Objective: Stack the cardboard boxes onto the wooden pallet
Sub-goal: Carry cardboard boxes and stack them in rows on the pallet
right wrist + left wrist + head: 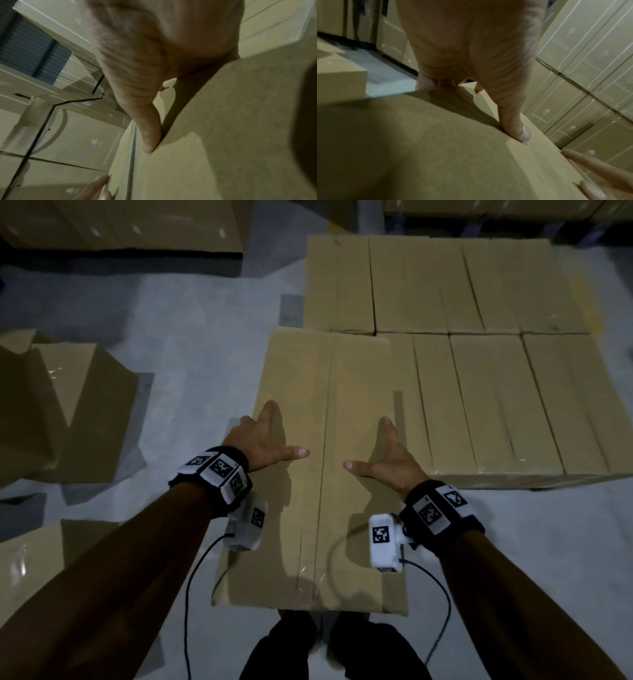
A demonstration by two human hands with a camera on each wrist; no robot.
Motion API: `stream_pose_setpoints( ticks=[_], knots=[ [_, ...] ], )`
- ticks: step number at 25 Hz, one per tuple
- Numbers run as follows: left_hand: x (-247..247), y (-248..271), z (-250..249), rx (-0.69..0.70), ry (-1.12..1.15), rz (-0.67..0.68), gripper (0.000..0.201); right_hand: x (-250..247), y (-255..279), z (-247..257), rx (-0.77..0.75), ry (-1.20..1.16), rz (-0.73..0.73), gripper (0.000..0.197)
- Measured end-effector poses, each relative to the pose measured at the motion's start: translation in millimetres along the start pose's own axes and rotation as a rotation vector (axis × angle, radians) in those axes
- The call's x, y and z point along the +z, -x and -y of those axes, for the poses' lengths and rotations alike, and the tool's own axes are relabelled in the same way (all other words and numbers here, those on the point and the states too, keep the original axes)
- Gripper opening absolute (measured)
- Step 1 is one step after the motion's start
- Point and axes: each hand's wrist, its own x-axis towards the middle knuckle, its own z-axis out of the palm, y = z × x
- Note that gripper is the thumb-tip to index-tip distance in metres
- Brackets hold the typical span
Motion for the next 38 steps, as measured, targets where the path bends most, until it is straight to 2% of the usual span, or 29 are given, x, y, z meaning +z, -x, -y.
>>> stream_pose_setpoints(
  ticks=[7, 13, 19, 25, 29, 33, 38],
  knots=[
    [79, -111, 30, 0.001, 0.090, -0.014, 0.121, 28, -116, -58, -0.007, 0.099, -0.007, 0.126],
    [155, -210, 47, 0.092, 0.142, -0.147, 0.121, 45, -213, -122, -0.107, 0.157, -0.091, 0.127],
    [191, -277, 52, 0.180, 0.196, -0.301, 0.116, 52, -275, -148, -0.211, 0.218, -0.202, 0.127],
    [213, -300, 50, 0.266, 0.326, -0.403, 0.095, 52, -308, -150, -0.259, 0.338, -0.297, 0.122],
    [213, -311, 49, 0.317, 0.475, -0.431, 0.091, 47, -321, -143, -0.257, 0.391, -0.303, 0.115],
    [213, -323, 44, 0.300, 0.628, -0.344, 0.084, 37, -324, -135, -0.226, 0.606, -0.299, 0.099],
    [208, -334, 31, 0.239, 0.709, -0.214, 0.085, 36, -304, -151, -0.195, 0.780, -0.204, 0.089]
  ],
)
